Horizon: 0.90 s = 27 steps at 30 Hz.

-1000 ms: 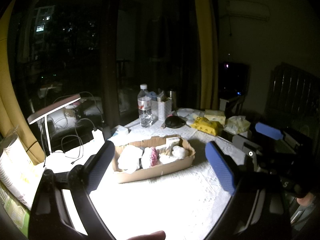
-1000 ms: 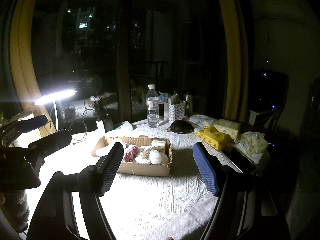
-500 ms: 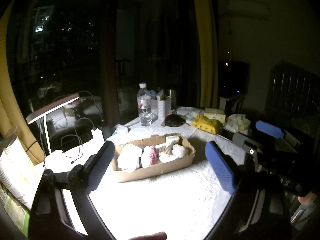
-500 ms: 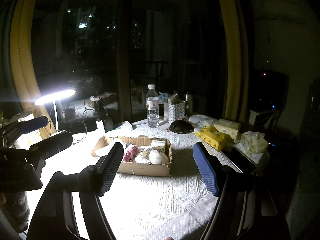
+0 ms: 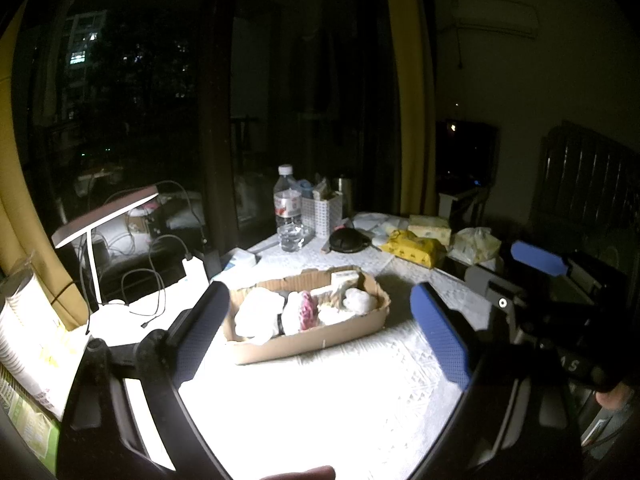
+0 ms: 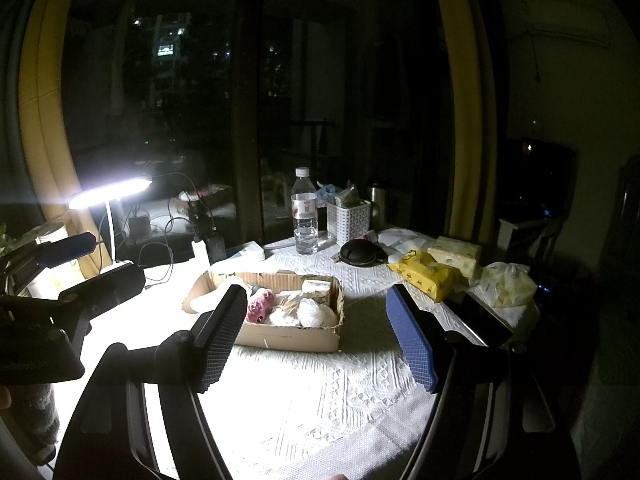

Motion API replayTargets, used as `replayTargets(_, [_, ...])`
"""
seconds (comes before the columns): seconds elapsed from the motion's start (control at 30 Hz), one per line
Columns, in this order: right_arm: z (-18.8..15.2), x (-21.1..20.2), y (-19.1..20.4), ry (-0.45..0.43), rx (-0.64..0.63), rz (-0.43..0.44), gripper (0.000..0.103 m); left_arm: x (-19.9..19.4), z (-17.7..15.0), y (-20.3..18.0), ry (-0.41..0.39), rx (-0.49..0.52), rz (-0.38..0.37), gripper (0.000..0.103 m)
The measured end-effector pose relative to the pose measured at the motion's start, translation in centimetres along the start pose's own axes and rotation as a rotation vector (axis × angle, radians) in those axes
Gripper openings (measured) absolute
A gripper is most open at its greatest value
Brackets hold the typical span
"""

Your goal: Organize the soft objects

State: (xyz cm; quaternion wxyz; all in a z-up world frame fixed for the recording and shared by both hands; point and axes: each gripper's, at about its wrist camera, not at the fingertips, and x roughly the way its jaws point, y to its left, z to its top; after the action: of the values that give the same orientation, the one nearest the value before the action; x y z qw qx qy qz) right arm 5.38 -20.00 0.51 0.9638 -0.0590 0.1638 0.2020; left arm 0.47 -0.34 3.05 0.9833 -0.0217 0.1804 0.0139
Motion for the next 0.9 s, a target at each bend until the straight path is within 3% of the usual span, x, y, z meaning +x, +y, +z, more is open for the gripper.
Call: replayTargets(0.9, [0.06, 0.08, 0.0, 0.002, -0.001, 0.001, 0.075, 0.05, 0.09, -0.24, -0.003, 0.005, -0.002, 0.093])
